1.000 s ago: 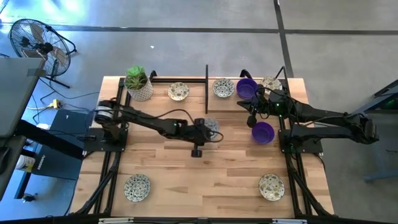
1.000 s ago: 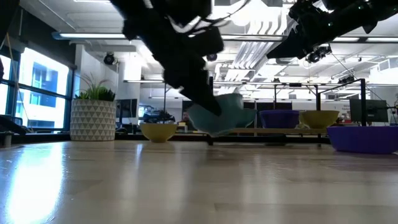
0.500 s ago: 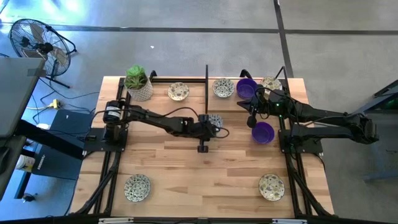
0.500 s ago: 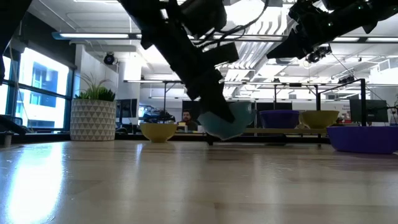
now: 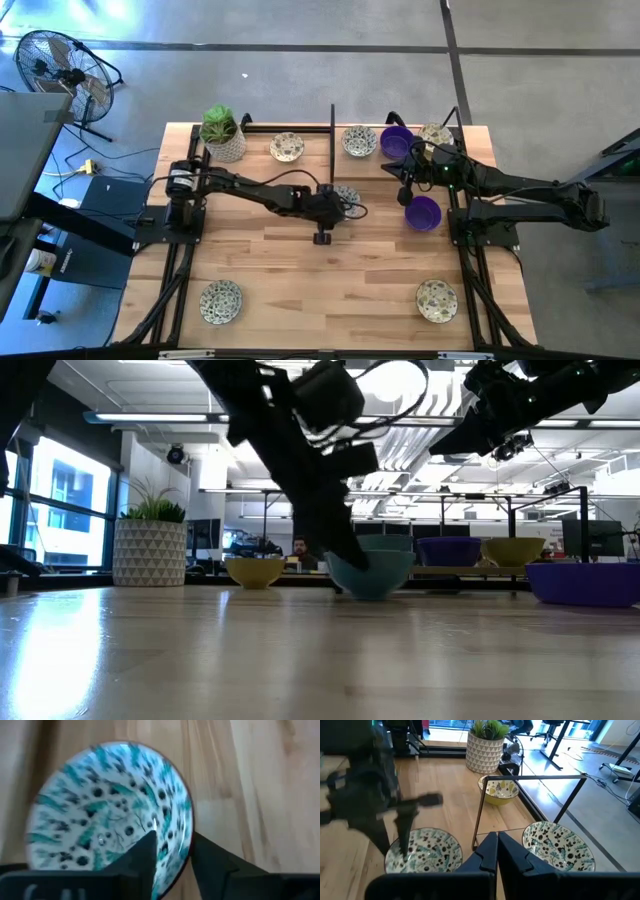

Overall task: Pick & Place Mini bowls
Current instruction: Stack the top light blue bowl on top of the light blue bowl on the shelf

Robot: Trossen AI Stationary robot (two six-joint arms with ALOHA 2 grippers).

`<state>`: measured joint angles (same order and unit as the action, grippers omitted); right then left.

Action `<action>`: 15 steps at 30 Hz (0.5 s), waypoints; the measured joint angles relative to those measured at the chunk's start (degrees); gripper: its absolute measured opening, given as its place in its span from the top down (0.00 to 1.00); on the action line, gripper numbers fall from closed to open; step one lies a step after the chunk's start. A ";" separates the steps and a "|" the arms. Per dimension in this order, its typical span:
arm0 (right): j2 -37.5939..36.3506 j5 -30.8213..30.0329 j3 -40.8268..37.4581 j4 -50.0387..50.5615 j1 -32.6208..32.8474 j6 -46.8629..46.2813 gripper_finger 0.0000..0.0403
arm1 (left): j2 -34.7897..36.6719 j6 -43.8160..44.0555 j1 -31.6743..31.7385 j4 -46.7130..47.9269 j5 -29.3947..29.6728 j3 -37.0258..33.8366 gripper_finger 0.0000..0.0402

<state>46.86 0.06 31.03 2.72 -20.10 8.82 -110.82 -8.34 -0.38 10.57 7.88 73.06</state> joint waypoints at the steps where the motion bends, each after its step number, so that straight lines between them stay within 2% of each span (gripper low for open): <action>1: -0.01 0.21 0.00 0.04 0.00 0.00 1.00 | 0.37 -0.04 0.00 -0.12 0.01 0.14 0.69; 5: -0.01 0.37 0.00 0.28 -0.02 0.17 1.00 | 1.75 -0.62 -0.35 3.08 -1.45 -0.22 0.62; 8: -0.01 0.35 0.00 0.38 -0.02 0.83 1.00 | 3.33 -1.88 -1.11 -0.82 -1.49 0.43 0.61; 11: 0.01 0.37 0.00 0.39 -0.02 1.68 1.00 | 6.05 -1.95 -1.70 1.52 -1.42 -0.05 0.63; 15: 0.01 0.48 0.00 0.63 -0.02 1.67 1.00 | 7.88 -0.89 -1.55 0.79 -0.94 -0.52 0.73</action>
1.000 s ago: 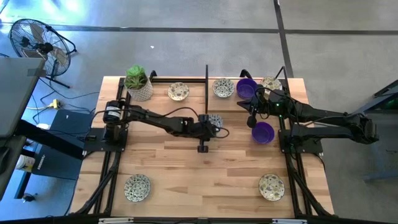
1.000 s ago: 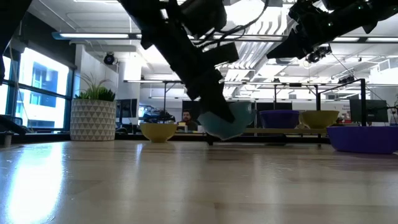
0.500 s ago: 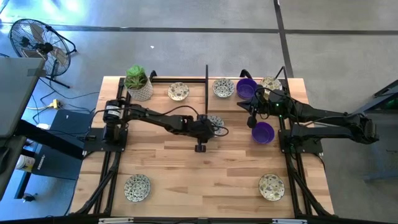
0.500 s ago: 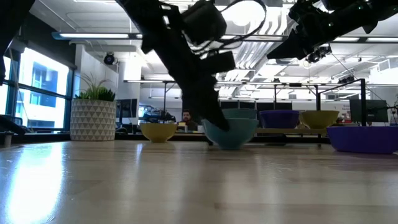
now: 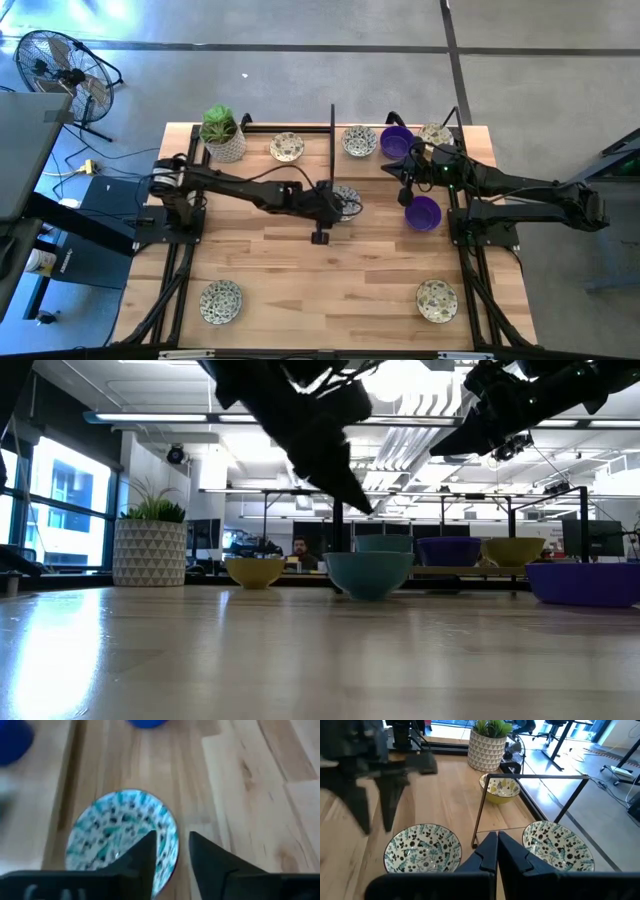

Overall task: Pick & Place Mini bowls
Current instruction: Stack the top light blue bowl on top of the light blue bowl on the shelf

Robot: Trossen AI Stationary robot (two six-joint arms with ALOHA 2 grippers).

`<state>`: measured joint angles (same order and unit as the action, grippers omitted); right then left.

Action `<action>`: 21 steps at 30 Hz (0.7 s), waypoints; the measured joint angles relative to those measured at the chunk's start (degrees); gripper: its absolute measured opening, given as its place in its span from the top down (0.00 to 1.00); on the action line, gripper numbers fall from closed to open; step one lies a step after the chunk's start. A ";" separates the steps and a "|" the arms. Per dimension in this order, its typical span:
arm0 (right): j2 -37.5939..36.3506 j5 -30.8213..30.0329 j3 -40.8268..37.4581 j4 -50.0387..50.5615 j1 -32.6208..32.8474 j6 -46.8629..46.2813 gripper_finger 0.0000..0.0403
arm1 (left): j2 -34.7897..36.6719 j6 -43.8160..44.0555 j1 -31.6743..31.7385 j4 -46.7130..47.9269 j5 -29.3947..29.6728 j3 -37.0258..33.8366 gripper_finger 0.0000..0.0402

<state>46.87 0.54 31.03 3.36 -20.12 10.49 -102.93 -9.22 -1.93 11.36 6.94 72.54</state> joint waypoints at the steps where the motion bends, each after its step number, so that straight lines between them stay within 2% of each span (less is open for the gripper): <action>1: 0.00 0.28 -0.02 0.08 0.00 -0.04 1.00 | 1.15 0.23 0.08 -0.19 0.04 -0.58 0.77; 7: 0.00 1.42 -0.02 -0.30 0.02 -1.42 1.00 | 6.63 1.07 0.07 -9.04 -3.15 -8.15 0.98; 10: 0.00 -0.10 -0.02 -0.74 0.00 -4.21 1.00 | 7.85 2.51 0.07 -17.82 -2.94 -12.64 0.98; 12: 0.33 -0.22 -0.02 -1.13 0.00 -5.85 1.00 | 10.38 3.50 0.08 -19.60 -1.69 -16.58 0.97; 15: 1.15 -0.20 -0.04 -1.48 0.05 -8.22 1.00 | 11.32 4.83 0.38 -30.07 -1.29 -20.97 0.98; 18: 3.17 -0.48 -0.07 -2.38 0.56 -10.51 1.00 | 13.20 6.51 1.00 -34.92 -3.63 -26.89 0.99; 21: 6.16 -0.54 -0.07 -5.60 1.57 -11.77 1.00 | 13.82 7.46 2.27 -46.45 -4.66 -31.05 1.00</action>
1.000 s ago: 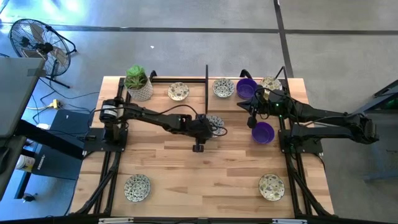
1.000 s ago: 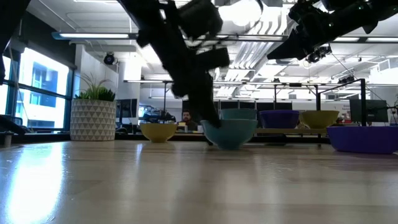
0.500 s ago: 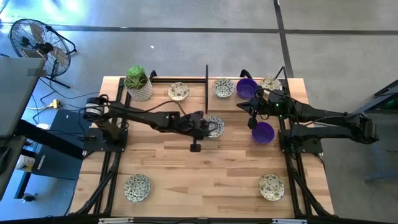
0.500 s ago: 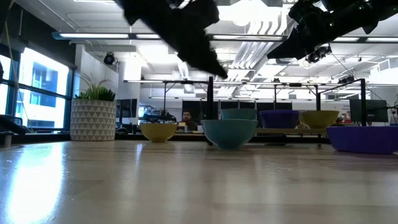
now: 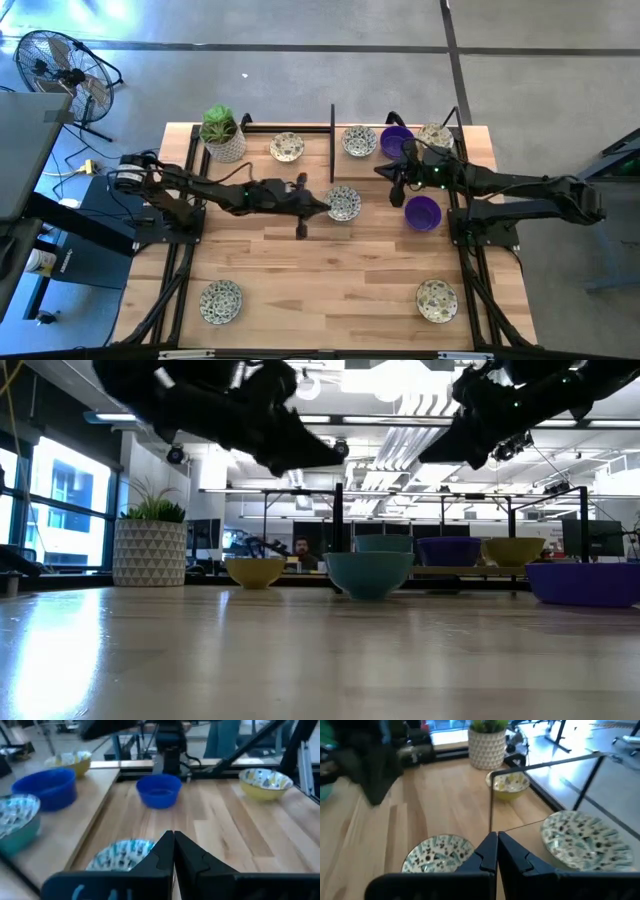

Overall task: Pick & Place Mini bowls
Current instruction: Stack the top light blue bowl on top of the light blue bowl on the shelf

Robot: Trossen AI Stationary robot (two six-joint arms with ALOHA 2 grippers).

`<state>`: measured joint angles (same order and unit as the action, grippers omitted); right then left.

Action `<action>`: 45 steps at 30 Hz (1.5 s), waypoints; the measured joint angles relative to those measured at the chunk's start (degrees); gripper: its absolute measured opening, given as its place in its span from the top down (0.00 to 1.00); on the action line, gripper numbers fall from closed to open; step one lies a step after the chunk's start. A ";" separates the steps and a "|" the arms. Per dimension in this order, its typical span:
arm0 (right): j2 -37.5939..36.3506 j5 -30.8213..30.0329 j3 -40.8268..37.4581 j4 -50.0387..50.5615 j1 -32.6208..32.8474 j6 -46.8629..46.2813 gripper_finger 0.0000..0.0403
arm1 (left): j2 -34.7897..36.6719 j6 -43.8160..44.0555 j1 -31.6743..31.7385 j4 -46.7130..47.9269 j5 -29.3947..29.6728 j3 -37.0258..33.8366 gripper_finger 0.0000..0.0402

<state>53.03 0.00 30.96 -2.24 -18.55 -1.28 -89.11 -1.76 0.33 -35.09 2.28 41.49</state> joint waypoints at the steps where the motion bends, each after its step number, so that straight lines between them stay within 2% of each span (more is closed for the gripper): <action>1: 1.08 -0.02 0.00 -1.22 0.46 -0.07 1.00 | 0.08 0.57 0.69 -1.85 -0.32 -1.74 1.00; 6: 4.93 -1.13 0.04 -5.37 1.71 -1.70 1.00 | 1.08 1.36 4.20 -14.41 -3.24 -8.43 1.00; 12: 8.94 -0.96 0.04 -6.11 1.84 -2.94 0.95 | 0.98 2.33 10.31 -22.64 -8.52 -14.23 1.00; 21: 16.28 -0.73 1.97 -6.27 2.50 -7.59 0.75 | 0.89 2.43 18.11 -22.12 -17.12 -14.94 1.00; 27: 19.95 -1.43 3.86 -6.13 4.82 -5.61 0.62 | 0.89 1.54 19.35 -22.16 -18.22 -14.95 1.00; 34: 20.24 -3.55 4.02 -5.51 6.82 -3.69 0.48 | 0.89 0.55 19.16 -23.06 -19.66 -14.95 1.00; 40: 20.24 -5.13 4.64 -4.02 8.39 -4.09 0.41 | 0.89 -0.13 19.20 -24.45 -19.72 -14.93 1.00; 45: 20.22 -6.21 8.14 1.16 8.59 -0.24 0.41 | 0.89 -1.99 19.20 -26.27 -19.15 -14.93 1.00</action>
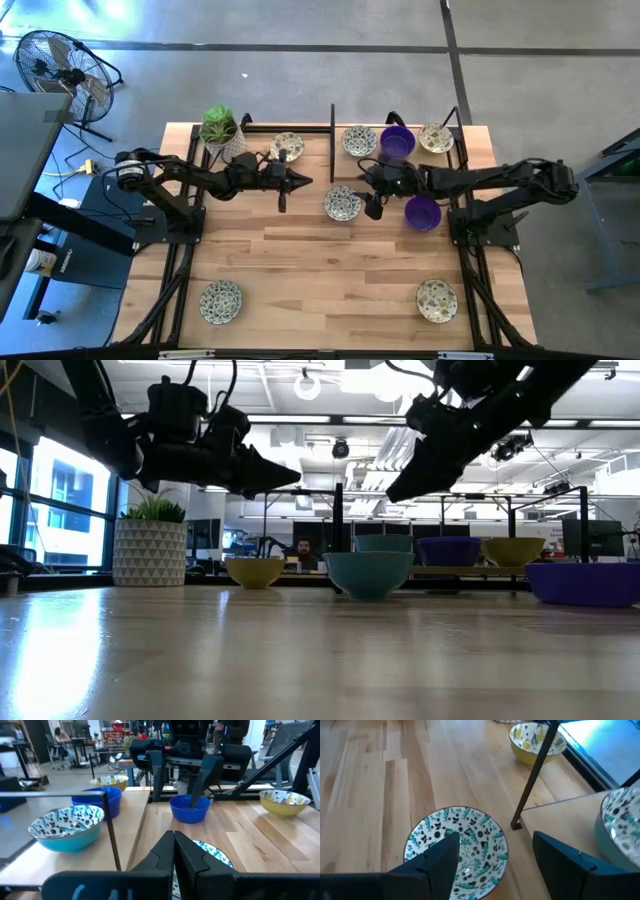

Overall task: Pick & Place Mini bowls
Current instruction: Stack the top light blue bowl on top of the light blue bowl on the shelf

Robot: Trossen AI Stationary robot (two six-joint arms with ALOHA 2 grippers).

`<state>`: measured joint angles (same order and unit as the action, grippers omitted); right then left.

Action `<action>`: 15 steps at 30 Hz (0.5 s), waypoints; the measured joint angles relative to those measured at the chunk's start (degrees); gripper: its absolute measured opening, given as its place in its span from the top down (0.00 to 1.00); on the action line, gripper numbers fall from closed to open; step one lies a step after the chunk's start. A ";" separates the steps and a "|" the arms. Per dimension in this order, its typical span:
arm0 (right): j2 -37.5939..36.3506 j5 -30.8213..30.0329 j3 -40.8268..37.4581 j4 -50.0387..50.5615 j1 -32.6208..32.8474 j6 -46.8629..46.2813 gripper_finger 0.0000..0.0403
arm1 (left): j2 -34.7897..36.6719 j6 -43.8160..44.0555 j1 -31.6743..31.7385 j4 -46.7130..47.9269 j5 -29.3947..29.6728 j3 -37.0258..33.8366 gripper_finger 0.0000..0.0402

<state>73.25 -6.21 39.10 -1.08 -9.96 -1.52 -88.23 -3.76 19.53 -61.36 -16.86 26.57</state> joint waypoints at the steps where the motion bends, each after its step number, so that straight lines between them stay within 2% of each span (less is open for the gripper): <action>1: 0.00 0.38 0.54 0.82 0.00 1.30 0.41 | 0.00 -0.37 0.00 -0.26 0.35 0.00 1.00; 9: 4.83 1.05 4.56 5.56 0.00 7.43 0.41 | 0.00 -2.09 0.02 -0.26 0.90 0.00 1.00; 15: 8.62 3.71 6.98 5.66 -0.39 2.64 0.41 | 0.00 -4.84 0.02 -0.58 2.11 0.04 1.00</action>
<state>81.87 -2.50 46.07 4.57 -10.34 1.11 -88.23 -8.59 19.55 -61.94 -14.75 26.61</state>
